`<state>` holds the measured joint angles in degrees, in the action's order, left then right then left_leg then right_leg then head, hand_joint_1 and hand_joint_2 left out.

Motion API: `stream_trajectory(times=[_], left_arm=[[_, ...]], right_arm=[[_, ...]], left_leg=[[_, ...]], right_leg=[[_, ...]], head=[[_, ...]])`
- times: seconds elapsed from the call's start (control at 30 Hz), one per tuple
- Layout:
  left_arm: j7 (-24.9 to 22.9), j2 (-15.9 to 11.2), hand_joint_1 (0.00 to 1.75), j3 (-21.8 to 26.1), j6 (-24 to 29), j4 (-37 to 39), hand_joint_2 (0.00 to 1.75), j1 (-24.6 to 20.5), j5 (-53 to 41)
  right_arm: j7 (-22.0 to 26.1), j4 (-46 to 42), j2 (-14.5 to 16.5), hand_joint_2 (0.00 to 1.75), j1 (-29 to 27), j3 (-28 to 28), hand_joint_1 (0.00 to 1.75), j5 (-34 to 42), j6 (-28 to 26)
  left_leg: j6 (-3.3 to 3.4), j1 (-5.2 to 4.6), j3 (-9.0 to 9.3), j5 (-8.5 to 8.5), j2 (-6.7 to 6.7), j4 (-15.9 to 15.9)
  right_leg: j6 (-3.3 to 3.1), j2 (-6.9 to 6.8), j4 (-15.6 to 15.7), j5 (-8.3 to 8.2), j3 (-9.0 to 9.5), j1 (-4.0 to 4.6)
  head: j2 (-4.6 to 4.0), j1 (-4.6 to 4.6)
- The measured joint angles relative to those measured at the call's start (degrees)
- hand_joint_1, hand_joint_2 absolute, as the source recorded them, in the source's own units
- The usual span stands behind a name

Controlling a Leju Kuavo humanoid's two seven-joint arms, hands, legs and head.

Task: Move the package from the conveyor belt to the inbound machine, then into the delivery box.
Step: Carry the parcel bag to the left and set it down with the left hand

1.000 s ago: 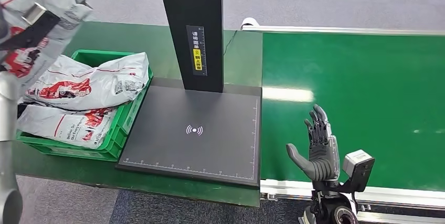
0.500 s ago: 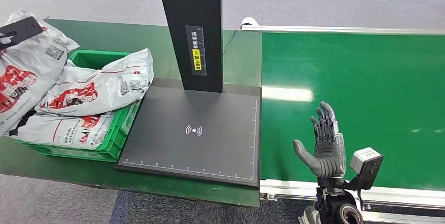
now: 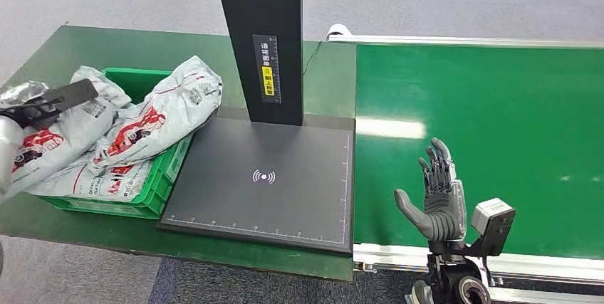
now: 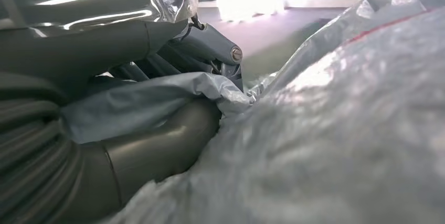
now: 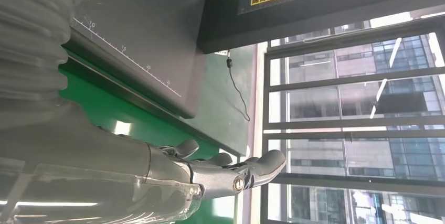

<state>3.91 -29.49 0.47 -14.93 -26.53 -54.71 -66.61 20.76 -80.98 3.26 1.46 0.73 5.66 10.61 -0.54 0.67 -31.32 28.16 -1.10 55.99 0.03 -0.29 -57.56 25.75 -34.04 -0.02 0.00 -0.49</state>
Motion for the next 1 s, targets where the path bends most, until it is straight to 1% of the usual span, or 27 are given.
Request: stream_trajectory(times=[0.03,0.1,0.13,0.17,0.23,0.27,0.43,0.67,0.73,0.8,0.87,1.0], left_arm=[[0.97,0.35,1.42,-0.41,0.28,-0.44,1.75,0.98,0.67],[1.86,1.09,0.72,-1.52,0.77,-1.87,1.75,2.68,2.13],[1.89,1.5,0.31,-2.09,1.02,-2.75,1.75,3.47,2.85],[1.76,1.9,0.2,-2.6,1.28,-3.69,1.75,4.23,3.53],[1.29,2.53,0.03,-3.55,2.01,-5.66,1.75,5.75,4.86],[1.01,2.77,0.0,-3.96,2.6,-6.72,1.75,6.54,5.69],[0.05,3.49,0.0,-5.36,5.06,-11.11,1.75,9.67,8.69],[-0.11,3.85,0.0,-6.21,5.47,-13.63,1.75,11.04,9.0],[-0.75,3.9,0.0,-6.36,7.38,-14.33,1.75,11.56,9.45],[-2.16,4.03,0.0,-6.43,13.0,-16.28,1.75,12.89,10.32],[-3.27,4.16,0.0,-6.43,20.48,-19.61,1.75,14.78,10.91],[-2.43,4.63,0.0,-5.24,36.31,-29.39,1.75,20.15,9.68]], right_arm=[[-0.05,0.0,-0.02,1.75,0.07,-0.02,0.0,0.05,0.0],[-0.21,0.0,-0.04,1.75,0.21,-0.04,0.0,0.22,-0.02],[-0.31,0.0,-0.06,1.75,0.27,-0.04,0.0,0.33,-0.04],[-0.4,-0.01,-0.07,1.75,0.28,-0.04,0.0,0.42,-0.05],[-0.55,-0.16,-0.09,1.75,0.2,-0.04,0.0,0.55,-0.08],[-0.6,-0.32,-0.1,1.75,0.11,-0.05,0.0,0.6,-0.11],[-0.67,-1.14,-0.19,1.75,-0.49,-0.05,0.0,0.78,-0.31],[-0.69,-1.62,-0.3,1.75,-0.81,-0.07,0.0,0.85,-0.34],[-0.73,-1.69,-0.32,1.75,-0.85,-0.07,0.0,0.88,-0.39],[-0.81,-1.84,-0.33,1.75,-1.01,-0.07,0.0,0.96,-0.56],[-0.89,-1.92,-0.33,1.75,-1.24,-0.05,0.0,1.07,-0.85],[-0.83,-1.92,-0.33,1.75,-1.5,0.27,0.0,1.4,-1.66]], left_leg=[[0.0,-0.01,0.01,0.0,0.01,0.0],[0.0,-0.03,0.03,0.0,0.04,0.0],[0.0,-0.04,0.04,0.0,0.07,0.0],[0.0,-0.04,0.04,0.0,0.09,0.0],[0.0,-0.04,0.06,0.0,0.11,0.0],[0.0,-0.04,0.07,0.0,0.1,0.0],[0.0,-0.03,0.08,0.0,0.1,0.0],[0.0,-0.03,0.08,0.0,0.09,0.0],[0.0,-0.03,0.08,0.0,0.06,0.0],[0.0,-0.03,0.07,0.0,0.05,0.0],[0.0,-0.03,0.05,0.0,0.05,0.0],[0.0,-0.03,0.03,0.03,-0.01,0.0]], right_leg=[[0.0,0.0,0.0,0.0,0.01,-0.01],[0.0,-0.05,0.01,0.0,0.04,-0.02],[0.0,-0.08,0.01,0.0,0.06,-0.03],[0.0,-0.1,0.01,0.0,0.07,-0.04],[0.0,-0.12,0.01,0.0,0.09,-0.04],[0.0,-0.11,0.01,0.0,0.1,-0.04],[0.0,-0.11,0.01,0.0,0.1,-0.03],[0.0,-0.11,0.01,0.0,0.11,-0.03],[0.0,-0.1,0.01,0.0,0.1,-0.03],[0.0,-0.09,0.01,0.0,0.09,-0.03],[0.0,-0.09,0.01,0.0,0.08,-0.03],[0.01,-0.05,0.02,0.01,0.05,-0.04]], head=[[0.0,0.0],[0.0,0.0],[0.0,0.0],[0.0,0.0],[0.0,0.01],[0.0,-0.01],[0.0,0.0],[0.0,0.01],[0.0,0.01],[0.0,0.01],[0.0,0.01],[0.0,-0.01]])
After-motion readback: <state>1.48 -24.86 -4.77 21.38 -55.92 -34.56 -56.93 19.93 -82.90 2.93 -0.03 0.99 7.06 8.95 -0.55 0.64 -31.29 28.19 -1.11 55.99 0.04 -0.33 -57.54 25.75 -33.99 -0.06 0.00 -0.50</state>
